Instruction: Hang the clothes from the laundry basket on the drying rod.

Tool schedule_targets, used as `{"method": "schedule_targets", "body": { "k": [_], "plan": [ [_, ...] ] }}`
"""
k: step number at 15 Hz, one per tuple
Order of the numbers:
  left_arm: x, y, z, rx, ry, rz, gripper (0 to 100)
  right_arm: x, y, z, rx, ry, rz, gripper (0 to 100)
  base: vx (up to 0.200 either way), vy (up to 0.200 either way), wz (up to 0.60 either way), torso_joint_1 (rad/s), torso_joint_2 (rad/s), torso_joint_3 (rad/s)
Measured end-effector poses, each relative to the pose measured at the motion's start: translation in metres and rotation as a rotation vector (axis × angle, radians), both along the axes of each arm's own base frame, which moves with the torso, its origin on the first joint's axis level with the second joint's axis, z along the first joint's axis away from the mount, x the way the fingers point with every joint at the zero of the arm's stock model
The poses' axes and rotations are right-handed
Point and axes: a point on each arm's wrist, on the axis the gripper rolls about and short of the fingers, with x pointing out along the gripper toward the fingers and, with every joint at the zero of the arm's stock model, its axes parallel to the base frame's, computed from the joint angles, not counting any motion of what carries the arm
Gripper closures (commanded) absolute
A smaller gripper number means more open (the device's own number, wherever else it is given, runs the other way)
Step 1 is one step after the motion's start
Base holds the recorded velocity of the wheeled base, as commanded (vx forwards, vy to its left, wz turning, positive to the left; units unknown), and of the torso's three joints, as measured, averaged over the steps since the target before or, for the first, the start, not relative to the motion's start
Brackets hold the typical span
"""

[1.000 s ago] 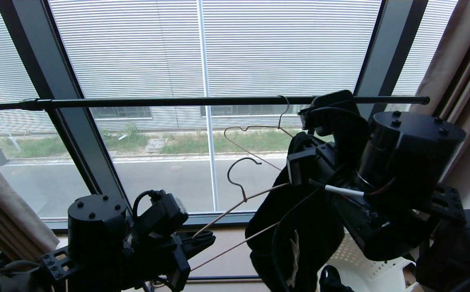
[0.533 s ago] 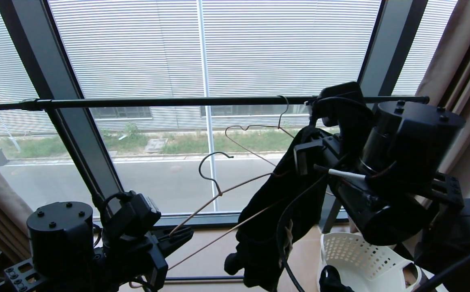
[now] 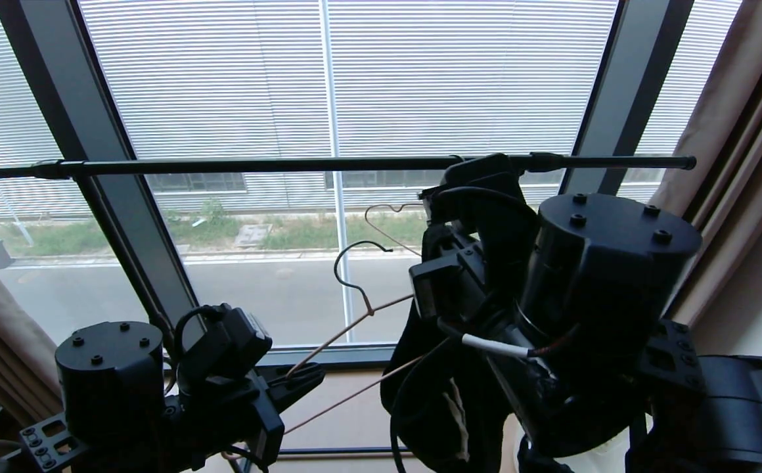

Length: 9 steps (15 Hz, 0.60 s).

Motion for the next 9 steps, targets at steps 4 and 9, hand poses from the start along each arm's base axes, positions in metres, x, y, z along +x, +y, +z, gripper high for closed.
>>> {"method": "schedule_targets", "body": {
  "k": [4,9],
  "plan": [
    [0.001,-0.001,-0.005,0.011,0.018,0.0,100,-0.032,0.021,0.008,0.089,0.001,0.11,100,0.0,0.0,0.0,0.0,0.0,0.0],
    [0.001,0.001,-0.004,0.004,0.019,0.01,100,-0.033,0.02,0.009,0.132,0.004,0.058,0,0.0,0.0,0.0,0.0,0.0,0.0]
  ]
}}
